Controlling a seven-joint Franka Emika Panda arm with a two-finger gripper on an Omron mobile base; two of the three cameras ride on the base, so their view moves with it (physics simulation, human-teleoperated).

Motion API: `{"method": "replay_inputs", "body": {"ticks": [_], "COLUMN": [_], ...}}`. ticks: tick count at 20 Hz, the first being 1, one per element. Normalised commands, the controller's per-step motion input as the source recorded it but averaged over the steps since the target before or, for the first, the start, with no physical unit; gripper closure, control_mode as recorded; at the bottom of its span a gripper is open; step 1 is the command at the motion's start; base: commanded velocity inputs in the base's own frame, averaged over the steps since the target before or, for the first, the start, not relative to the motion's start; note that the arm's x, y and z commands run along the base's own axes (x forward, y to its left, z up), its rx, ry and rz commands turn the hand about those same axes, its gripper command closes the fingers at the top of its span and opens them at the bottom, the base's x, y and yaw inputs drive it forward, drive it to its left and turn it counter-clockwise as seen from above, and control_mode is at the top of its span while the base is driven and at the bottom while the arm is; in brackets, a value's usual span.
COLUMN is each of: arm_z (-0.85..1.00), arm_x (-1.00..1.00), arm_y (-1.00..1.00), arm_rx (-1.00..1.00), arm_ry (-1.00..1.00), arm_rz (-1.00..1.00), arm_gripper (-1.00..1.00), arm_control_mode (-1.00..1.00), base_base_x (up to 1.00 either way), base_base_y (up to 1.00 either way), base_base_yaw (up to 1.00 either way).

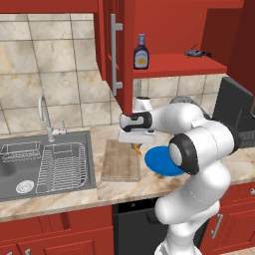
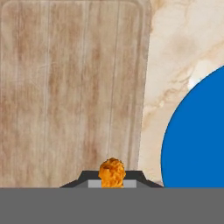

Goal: Pick the shrimp from the plate and place it on the cutting board. Then pick the condiment bottle from the cabinet and place it next to the cutting board.

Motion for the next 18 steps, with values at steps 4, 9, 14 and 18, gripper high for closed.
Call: {"method": "replay_inputs", "body": {"ticks": [4, 9, 14, 18], "arm_z": [-0.20, -0.15, -0.16, -0.23], "arm_x": [0.12, 0.12, 0.06, 0.03], "arm_y": [0.12, 0.12, 0.08, 0.00], "arm_rx": [0.00, 0.00, 0.00, 0.00], "arm_ry": [0.00, 0.00, 0.00, 0.00], "arm_rz": [0.00, 0.00, 0.00, 0.00], "arm_gripper": [1.00, 1.00, 1.00, 1.00], "arm_control_mode": [-1.00, -1.00, -1.00, -1.00], "base_base_x": [0.00, 0.00, 0.00, 0.00], "base_base_y": [0.00, 0.00, 0.00, 0.00], "base_base_yaw": [0.00, 0.00, 0.00, 0.00]}}
